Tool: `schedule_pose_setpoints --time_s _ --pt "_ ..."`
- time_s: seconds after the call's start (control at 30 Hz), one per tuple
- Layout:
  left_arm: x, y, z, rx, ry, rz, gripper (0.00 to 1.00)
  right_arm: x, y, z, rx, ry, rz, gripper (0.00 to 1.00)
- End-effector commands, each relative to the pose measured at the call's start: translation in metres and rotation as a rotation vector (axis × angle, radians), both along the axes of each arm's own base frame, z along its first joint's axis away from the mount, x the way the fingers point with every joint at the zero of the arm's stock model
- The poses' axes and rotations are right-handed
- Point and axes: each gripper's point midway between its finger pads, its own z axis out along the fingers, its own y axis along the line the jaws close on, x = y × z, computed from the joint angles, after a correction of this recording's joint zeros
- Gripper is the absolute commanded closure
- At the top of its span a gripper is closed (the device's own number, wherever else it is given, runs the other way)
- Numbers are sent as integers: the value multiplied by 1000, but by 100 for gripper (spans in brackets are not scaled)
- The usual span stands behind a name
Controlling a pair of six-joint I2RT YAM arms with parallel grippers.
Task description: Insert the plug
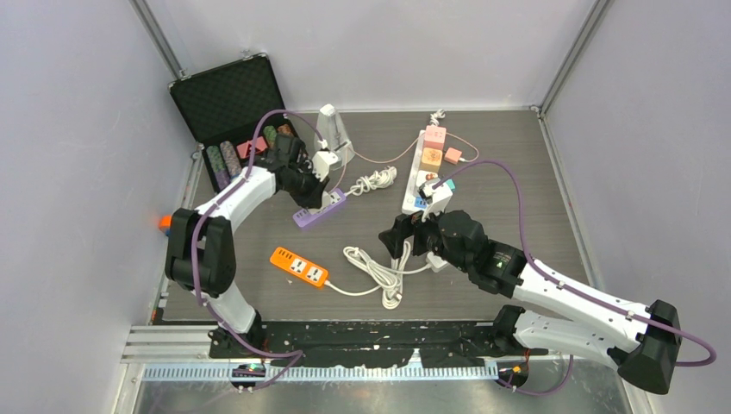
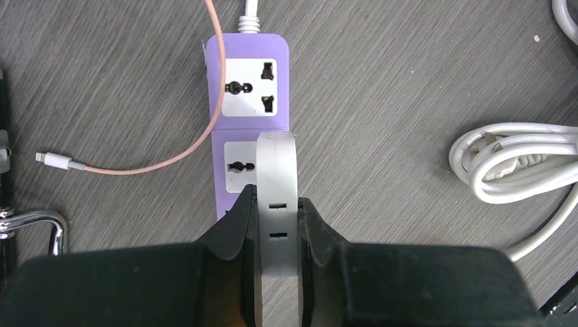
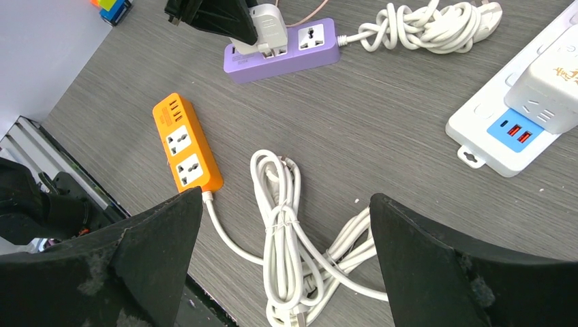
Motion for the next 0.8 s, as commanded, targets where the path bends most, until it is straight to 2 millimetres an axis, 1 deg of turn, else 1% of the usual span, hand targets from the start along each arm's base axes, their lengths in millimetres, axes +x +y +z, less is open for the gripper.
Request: schedule_pose_setpoints --time_s 0.0,0.1,0.27,0.37,0.63,0.77 --pt "12 1 4 -8 -30 40 100 4 2 10 37 -22 -10 3" --pt "16 2 3 -8 -44 58 100 4 1 9 34 -21 -12 3" --pt "21 -1 8 -28 -71 52 100 4 0 7 33 -17 -12 3" --pt "20 -4 9 -36 -76 35 100 4 0 6 32 -15 -15 3" --pt "13 1 -2 2 -21 22 100 5 -2 2 24 -11 -18 3" --pt "11 0 -6 -2 2 26 100 5 -1 0 20 -7 -16 3"
